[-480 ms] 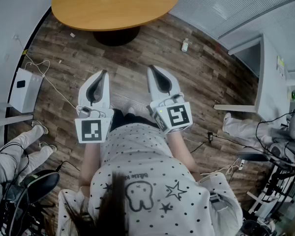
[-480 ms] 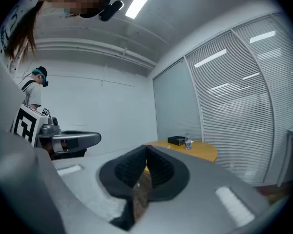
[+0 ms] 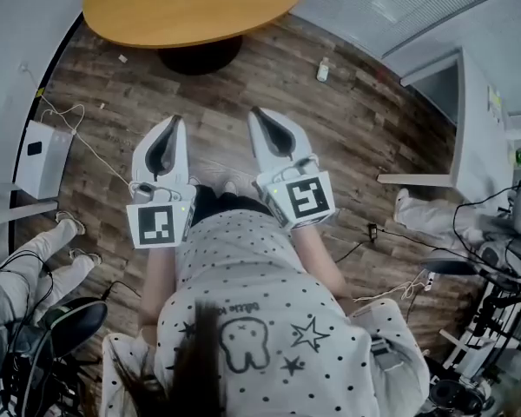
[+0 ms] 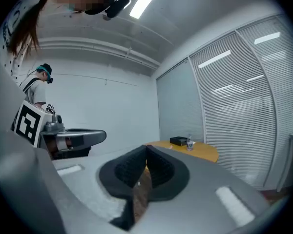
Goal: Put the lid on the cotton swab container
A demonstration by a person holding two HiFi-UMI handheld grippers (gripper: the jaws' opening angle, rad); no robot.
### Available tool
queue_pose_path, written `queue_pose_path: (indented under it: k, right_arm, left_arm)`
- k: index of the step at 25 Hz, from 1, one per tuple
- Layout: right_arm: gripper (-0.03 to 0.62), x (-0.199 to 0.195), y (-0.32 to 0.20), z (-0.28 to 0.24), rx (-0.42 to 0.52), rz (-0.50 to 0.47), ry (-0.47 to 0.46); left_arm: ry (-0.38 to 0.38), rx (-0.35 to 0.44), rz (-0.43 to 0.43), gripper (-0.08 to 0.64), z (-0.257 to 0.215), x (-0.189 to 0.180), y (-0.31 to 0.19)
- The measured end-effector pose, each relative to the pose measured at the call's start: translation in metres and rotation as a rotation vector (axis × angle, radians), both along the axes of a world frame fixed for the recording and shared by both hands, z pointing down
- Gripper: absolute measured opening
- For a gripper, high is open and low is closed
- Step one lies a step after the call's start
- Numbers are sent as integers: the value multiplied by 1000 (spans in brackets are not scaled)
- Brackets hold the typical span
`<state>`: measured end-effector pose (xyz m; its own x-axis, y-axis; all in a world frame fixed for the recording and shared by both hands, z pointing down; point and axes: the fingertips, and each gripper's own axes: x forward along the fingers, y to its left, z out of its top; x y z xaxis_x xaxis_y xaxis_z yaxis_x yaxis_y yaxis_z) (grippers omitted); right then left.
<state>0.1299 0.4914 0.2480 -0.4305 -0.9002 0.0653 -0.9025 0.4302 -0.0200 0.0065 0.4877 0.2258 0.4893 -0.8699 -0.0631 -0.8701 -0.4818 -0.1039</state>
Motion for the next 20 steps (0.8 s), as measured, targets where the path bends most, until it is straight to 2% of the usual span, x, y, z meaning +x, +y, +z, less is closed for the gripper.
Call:
queue_pose_path:
  k: [3, 9, 20]
  right_arm:
    - [5, 4, 0, -1, 1, 7, -6]
    - [4, 4, 1, -13, 62, -19, -85]
    - [5, -11, -30, 4, 6, 4, -63]
  left_arm:
    - [-6, -2, 3, 11, -1, 3, 0]
    - [6, -7, 16, 11, -4, 6, -1]
    - [27, -49, 62, 11, 7, -6, -39]
